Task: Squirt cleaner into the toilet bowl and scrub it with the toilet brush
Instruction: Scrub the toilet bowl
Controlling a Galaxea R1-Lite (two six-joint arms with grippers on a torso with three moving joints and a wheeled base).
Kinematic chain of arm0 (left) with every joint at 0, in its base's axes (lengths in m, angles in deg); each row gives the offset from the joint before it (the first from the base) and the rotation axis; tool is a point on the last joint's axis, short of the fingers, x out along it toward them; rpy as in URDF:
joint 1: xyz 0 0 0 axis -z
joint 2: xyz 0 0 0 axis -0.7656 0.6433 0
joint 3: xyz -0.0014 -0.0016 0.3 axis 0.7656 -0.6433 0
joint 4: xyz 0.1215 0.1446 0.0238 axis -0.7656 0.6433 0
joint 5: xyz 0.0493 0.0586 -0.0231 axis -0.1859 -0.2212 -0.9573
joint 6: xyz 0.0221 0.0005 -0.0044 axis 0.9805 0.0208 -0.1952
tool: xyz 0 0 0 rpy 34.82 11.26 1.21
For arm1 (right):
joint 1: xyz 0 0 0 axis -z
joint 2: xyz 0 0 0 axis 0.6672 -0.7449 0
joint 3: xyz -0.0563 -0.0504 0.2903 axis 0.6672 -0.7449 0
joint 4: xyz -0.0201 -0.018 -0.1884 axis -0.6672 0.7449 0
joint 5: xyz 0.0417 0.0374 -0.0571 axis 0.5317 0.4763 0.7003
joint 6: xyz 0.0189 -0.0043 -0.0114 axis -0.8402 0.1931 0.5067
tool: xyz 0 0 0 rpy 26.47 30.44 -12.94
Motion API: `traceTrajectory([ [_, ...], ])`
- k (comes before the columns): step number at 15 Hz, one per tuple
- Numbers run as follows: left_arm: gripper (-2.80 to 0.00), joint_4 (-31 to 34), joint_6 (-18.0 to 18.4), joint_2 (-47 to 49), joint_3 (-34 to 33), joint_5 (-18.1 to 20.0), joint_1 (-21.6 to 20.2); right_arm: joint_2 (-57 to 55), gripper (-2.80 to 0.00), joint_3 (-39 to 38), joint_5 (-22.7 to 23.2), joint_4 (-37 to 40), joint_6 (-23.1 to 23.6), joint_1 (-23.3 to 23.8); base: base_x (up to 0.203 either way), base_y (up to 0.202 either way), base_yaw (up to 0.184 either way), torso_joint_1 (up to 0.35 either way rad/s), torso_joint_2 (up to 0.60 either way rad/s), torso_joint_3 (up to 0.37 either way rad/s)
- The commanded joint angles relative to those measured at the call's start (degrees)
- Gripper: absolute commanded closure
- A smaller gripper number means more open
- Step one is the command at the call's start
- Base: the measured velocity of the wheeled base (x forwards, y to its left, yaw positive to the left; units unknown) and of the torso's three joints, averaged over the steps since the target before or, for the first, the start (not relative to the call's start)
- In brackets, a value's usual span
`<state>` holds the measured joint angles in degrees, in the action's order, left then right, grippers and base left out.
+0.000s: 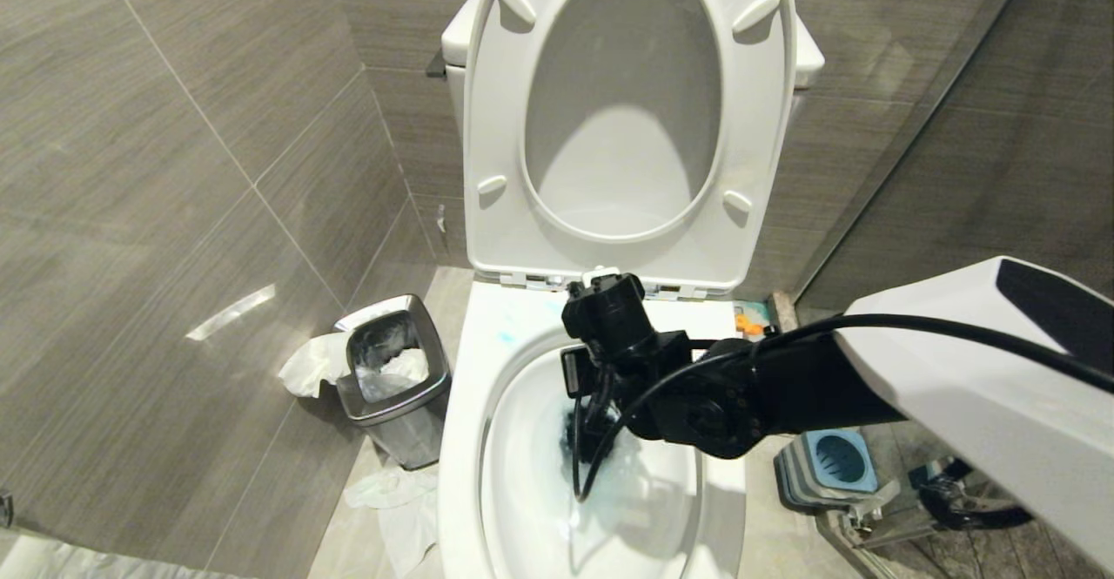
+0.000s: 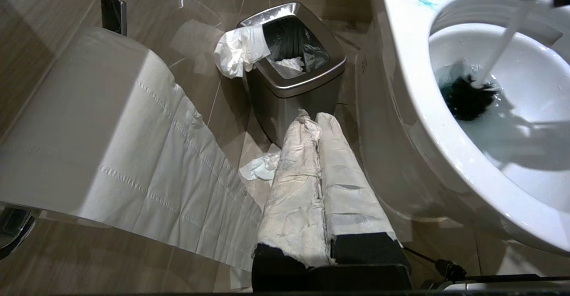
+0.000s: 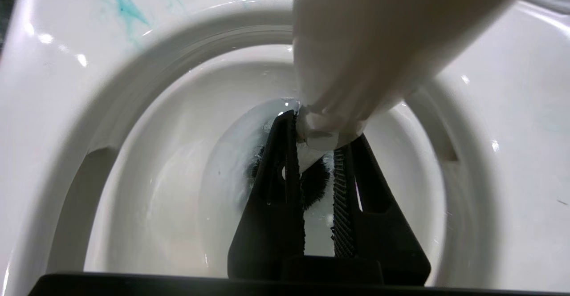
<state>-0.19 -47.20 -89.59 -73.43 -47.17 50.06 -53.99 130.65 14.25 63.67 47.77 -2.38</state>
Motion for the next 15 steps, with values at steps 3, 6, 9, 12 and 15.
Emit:
traceTrajectory([
  [3, 0.0, 0.0, 0.1, 0.1, -0.1, 0.0, 0.0, -11.3, 0.0, 9.5, -0.4, 0.2, 0.5, 0.2, 0.0, 0.0, 0.0, 0.0, 0.0, 0.0],
  [6, 0.0, 0.0, 0.0, 0.1, -0.2, 0.0, 0.0, -6.4, 0.0, 8.3, -0.5, 0.4, 0.7, -0.1, 0.0, 0.0, 0.0, 0.0, 0.0, 0.0],
  [9, 0.0, 0.0, 0.0, 0.1, -0.2, 0.0, 0.0, 3.7, 0.0, 8.4, -0.2, 2.4, 2.4, -0.2, 0.0, 0.0, 0.0, 0.0, 0.0, 0.0],
  [12, 0.0, 0.0, 0.0, 0.1, -0.2, 0.0, 0.0, 11.5, 0.0, 10.4, 0.2, 8.5, 3.6, -0.2, 0.0, 0.0, 0.0, 0.0, 0.0, 0.0],
  [15, 0.0, 0.0, 0.1, 0.1, -0.2, 0.0, 0.0, 12.3, 0.0, 10.4, 0.1, 9.5, 3.3, -0.2, 0.0, 0.0, 0.0, 0.0, 0.0, 0.0],
])
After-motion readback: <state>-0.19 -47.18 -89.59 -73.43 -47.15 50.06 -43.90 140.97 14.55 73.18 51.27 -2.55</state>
